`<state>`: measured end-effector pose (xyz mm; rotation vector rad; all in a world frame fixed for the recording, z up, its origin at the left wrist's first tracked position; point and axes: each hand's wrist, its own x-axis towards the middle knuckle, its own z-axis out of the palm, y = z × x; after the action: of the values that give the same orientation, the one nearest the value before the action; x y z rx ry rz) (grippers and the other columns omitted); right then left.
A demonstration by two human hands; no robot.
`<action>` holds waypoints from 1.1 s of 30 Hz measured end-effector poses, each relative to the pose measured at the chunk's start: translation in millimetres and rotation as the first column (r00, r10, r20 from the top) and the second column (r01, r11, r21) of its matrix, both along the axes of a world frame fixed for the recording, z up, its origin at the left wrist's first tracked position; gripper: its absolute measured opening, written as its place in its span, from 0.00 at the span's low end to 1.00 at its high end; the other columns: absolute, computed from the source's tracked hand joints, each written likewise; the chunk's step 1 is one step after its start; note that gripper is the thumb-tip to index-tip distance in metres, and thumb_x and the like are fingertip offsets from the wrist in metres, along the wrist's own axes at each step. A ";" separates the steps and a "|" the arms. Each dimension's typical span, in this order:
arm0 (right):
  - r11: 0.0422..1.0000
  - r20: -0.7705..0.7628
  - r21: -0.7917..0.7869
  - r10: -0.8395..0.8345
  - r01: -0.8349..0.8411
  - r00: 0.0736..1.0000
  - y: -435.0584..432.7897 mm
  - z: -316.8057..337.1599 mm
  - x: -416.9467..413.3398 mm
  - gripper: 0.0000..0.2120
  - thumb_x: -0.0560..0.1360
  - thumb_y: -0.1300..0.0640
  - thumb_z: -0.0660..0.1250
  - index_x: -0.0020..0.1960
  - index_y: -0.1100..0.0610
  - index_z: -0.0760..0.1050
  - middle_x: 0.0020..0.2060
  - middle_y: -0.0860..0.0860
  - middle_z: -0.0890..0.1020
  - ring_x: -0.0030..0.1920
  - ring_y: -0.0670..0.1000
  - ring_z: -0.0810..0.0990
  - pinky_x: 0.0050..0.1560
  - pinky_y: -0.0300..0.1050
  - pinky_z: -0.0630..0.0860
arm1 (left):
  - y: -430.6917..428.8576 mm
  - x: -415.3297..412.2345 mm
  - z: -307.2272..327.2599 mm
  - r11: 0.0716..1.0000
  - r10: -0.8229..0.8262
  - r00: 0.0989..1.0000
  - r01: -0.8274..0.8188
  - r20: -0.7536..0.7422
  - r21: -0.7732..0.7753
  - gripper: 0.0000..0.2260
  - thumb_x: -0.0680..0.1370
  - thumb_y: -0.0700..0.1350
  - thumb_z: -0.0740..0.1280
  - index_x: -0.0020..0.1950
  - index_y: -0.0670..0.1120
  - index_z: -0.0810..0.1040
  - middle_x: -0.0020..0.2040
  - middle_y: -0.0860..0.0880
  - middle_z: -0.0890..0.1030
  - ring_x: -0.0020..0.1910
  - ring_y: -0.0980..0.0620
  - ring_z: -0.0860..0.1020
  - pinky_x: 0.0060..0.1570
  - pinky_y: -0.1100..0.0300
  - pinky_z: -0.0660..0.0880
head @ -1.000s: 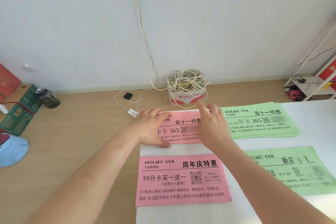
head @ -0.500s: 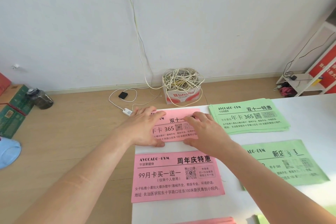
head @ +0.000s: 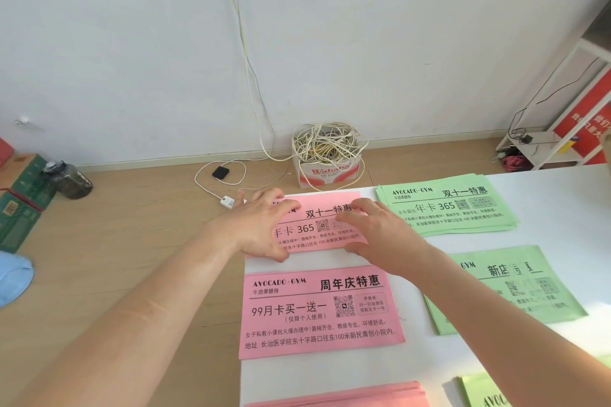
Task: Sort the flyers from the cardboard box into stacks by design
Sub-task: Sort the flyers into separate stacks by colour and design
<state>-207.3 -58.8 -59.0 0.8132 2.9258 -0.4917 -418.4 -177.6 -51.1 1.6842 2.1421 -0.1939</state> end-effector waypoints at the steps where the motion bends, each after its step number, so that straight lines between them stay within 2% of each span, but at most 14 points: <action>1: 1.000 -0.002 -0.001 0.001 -0.001 1.000 0.6 -0.4 0.7 0.27 0.75 0.49 0.68 0.72 0.46 0.65 0.70 0.51 0.65 0.69 0.53 0.64 0.68 0.48 0.66 | 0.5 -0.1 0.8 1.000 -0.001 1.000 0.001 -0.001 0.000 0.42 0.65 0.58 0.72 0.74 0.59 0.53 0.74 0.51 0.53 0.75 0.50 0.48 0.72 0.39 0.39; 6: 0.999 -0.102 -0.023 -0.041 0.039 0.994 -0.2 8.3 10.2 0.25 0.75 0.48 0.67 0.71 0.47 0.66 0.68 0.49 0.67 0.66 0.52 0.68 0.65 0.47 0.68 | -0.7 -0.4 2.5 1.000 0.006 1.000 -0.006 -0.023 -0.012 0.46 0.65 0.59 0.71 0.75 0.60 0.47 0.74 0.52 0.51 0.75 0.51 0.46 0.71 0.38 0.38; 9: 0.976 -0.262 -0.104 -0.212 0.191 0.942 8.1 26.9 32.3 0.22 0.75 0.52 0.68 0.68 0.47 0.71 0.63 0.47 0.72 0.59 0.49 0.73 0.61 0.47 0.72 | -2.3 2.6 11.9 0.997 0.032 0.999 -0.032 -0.004 0.066 0.45 0.67 0.61 0.70 0.75 0.60 0.45 0.76 0.52 0.48 0.75 0.48 0.46 0.72 0.39 0.43; 12: 0.896 -0.328 -0.193 -0.444 0.400 0.834 25.6 50.4 69.3 0.19 0.75 0.53 0.68 0.65 0.45 0.72 0.58 0.46 0.76 0.56 0.46 0.75 0.57 0.44 0.72 | -1.5 9.8 25.3 0.944 0.065 0.998 -0.063 0.008 0.325 0.32 0.74 0.56 0.67 0.75 0.55 0.56 0.74 0.49 0.57 0.72 0.47 0.56 0.71 0.48 0.55; 14: 0.839 -0.282 -0.217 -0.543 0.499 0.791 38.9 64.5 99.9 0.19 0.75 0.53 0.68 0.65 0.46 0.72 0.57 0.47 0.77 0.56 0.47 0.76 0.57 0.44 0.71 | 2.2 24.2 37.4 0.866 0.073 0.996 -0.087 0.049 0.493 0.22 0.77 0.48 0.66 0.70 0.51 0.68 0.68 0.49 0.68 0.68 0.47 0.63 0.67 0.54 0.61; 16: 0.796 -0.231 -0.231 -0.604 0.560 0.763 51.5 74.6 129.2 0.20 0.75 0.53 0.68 0.66 0.47 0.71 0.57 0.49 0.77 0.56 0.49 0.76 0.57 0.46 0.72 | 8.9 49.0 52.0 0.821 0.070 0.993 -0.109 0.090 0.560 0.15 0.76 0.44 0.65 0.63 0.49 0.76 0.62 0.50 0.75 0.63 0.48 0.69 0.64 0.56 0.64; 19: 0.725 -0.158 -0.301 -0.678 0.619 0.718 72.4 79.4 162.9 0.22 0.75 0.54 0.69 0.68 0.49 0.69 0.60 0.53 0.76 0.57 0.52 0.76 0.58 0.48 0.72 | 23.9 95.8 66.7 0.848 0.036 0.992 -0.096 0.123 0.521 0.11 0.77 0.44 0.63 0.58 0.51 0.79 0.59 0.52 0.78 0.58 0.51 0.74 0.59 0.58 0.66; 22: 0.694 -0.067 -0.314 -0.697 0.648 0.714 97.3 70.8 182.1 0.25 0.75 0.54 0.69 0.70 0.50 0.67 0.63 0.56 0.75 0.58 0.54 0.75 0.57 0.46 0.72 | 46.6 142.1 64.0 0.885 0.054 0.975 -0.148 0.218 0.442 0.12 0.78 0.45 0.61 0.61 0.51 0.77 0.60 0.52 0.77 0.55 0.53 0.77 0.55 0.61 0.67; 25: 0.704 -0.006 -0.321 -0.670 0.633 0.742 119.2 56.9 186.6 0.27 0.75 0.53 0.68 0.72 0.50 0.64 0.65 0.57 0.73 0.60 0.55 0.75 0.57 0.45 0.71 | 79.0 179.7 40.8 0.912 0.115 0.973 -0.182 0.198 0.366 0.15 0.79 0.47 0.61 0.65 0.50 0.73 0.65 0.50 0.75 0.62 0.51 0.74 0.59 0.58 0.67; 28: 0.760 0.034 -0.306 -0.593 0.573 0.805 136.8 41.1 179.6 0.28 0.76 0.53 0.66 0.73 0.52 0.61 0.64 0.57 0.74 0.60 0.56 0.74 0.58 0.46 0.70 | 109.0 203.5 12.0 0.920 0.234 0.962 -0.266 0.141 0.289 0.17 0.78 0.50 0.61 0.65 0.46 0.71 0.63 0.45 0.75 0.60 0.45 0.73 0.58 0.55 0.68; 31: 0.860 0.061 -0.176 -0.475 0.478 0.878 148.7 21.0 172.7 0.28 0.76 0.51 0.66 0.73 0.53 0.61 0.64 0.56 0.73 0.64 0.56 0.72 0.60 0.45 0.69 | 128.3 215.3 -7.0 0.899 0.357 0.934 -0.346 0.006 0.270 0.17 0.78 0.52 0.59 0.61 0.43 0.70 0.57 0.42 0.75 0.55 0.42 0.71 0.56 0.54 0.67; 33: 0.901 0.054 -0.082 -0.423 0.427 0.904 155.2 11.3 169.9 0.26 0.74 0.49 0.68 0.70 0.53 0.66 0.60 0.55 0.73 0.61 0.56 0.73 0.58 0.46 0.70 | 138.6 221.2 -10.6 0.879 0.416 0.907 -0.382 -0.068 0.285 0.18 0.79 0.54 0.59 0.60 0.41 0.69 0.56 0.42 0.75 0.54 0.43 0.71 0.56 0.53 0.65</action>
<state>-37.4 96.4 -47.8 1.4405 2.6616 -0.6234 -197.3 -39.0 -61.8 1.3401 2.6570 0.1163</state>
